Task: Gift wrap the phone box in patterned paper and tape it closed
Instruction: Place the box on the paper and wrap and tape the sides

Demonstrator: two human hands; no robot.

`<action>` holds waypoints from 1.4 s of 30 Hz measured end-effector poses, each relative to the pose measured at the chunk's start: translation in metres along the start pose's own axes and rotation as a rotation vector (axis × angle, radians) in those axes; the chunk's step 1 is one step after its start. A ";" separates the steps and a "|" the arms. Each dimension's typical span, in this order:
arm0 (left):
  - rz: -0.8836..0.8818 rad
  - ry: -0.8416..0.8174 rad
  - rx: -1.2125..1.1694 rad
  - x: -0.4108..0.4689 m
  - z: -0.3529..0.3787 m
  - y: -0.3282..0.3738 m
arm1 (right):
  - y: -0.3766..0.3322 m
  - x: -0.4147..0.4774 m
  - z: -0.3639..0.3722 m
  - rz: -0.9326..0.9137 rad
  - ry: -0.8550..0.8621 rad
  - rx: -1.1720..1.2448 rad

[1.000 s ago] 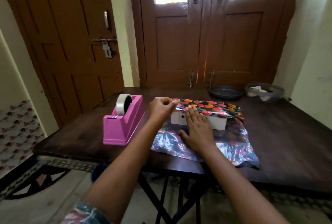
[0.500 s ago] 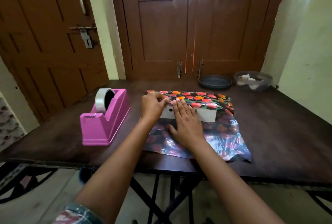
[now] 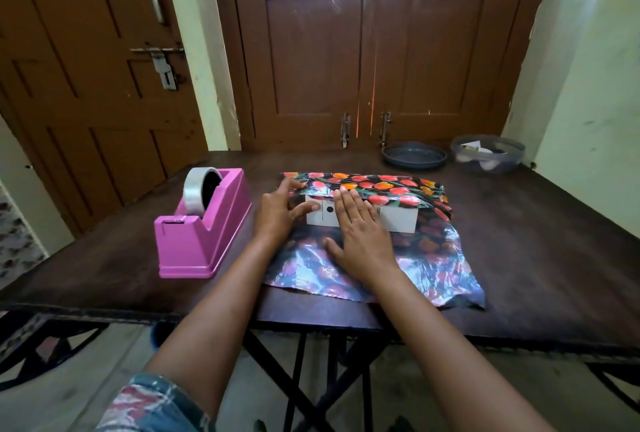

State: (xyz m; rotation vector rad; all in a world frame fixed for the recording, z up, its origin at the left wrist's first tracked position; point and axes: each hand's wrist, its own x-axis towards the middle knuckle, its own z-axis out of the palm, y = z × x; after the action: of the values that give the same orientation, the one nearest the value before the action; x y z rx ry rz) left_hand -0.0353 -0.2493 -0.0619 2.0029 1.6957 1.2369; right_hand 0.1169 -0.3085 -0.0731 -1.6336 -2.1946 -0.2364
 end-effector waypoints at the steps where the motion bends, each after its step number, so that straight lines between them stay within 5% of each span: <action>1: 0.002 -0.005 0.007 0.001 -0.001 0.000 | 0.000 0.000 0.000 0.003 0.000 0.002; 4: -0.041 -0.070 0.028 0.005 -0.008 0.005 | 0.000 0.001 0.000 0.005 -0.001 0.002; 9: -0.150 -0.135 0.397 0.015 -0.034 -0.002 | 0.000 0.001 0.001 0.008 -0.011 -0.010; 12: 0.023 0.012 0.379 0.012 -0.037 0.018 | 0.000 0.001 0.001 0.013 -0.011 -0.007; 17: 0.343 -0.182 0.460 0.005 -0.014 0.030 | 0.000 0.000 -0.001 0.013 -0.019 -0.012; 23: 0.441 -0.020 0.680 -0.001 -0.004 0.019 | 0.000 0.002 0.000 0.007 -0.013 -0.001; 29: 0.259 0.079 0.779 0.002 -0.014 0.014 | 0.001 0.001 0.001 0.003 -0.006 0.019; 33: 0.548 0.047 0.683 -0.006 -0.011 0.019 | 0.001 0.002 0.001 0.011 -0.010 0.009; 39: 0.287 0.064 0.857 -0.003 -0.022 0.018 | 0.000 0.000 0.001 0.011 -0.022 0.023; 42: 0.267 0.083 0.731 0.000 -0.027 0.029 | 0.000 0.001 0.000 0.015 -0.019 0.030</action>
State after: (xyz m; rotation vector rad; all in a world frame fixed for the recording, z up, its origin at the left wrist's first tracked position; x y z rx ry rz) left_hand -0.0341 -0.2666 -0.0262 2.6828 2.2015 0.8325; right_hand 0.1170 -0.3075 -0.0731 -1.6416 -2.1883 -0.1833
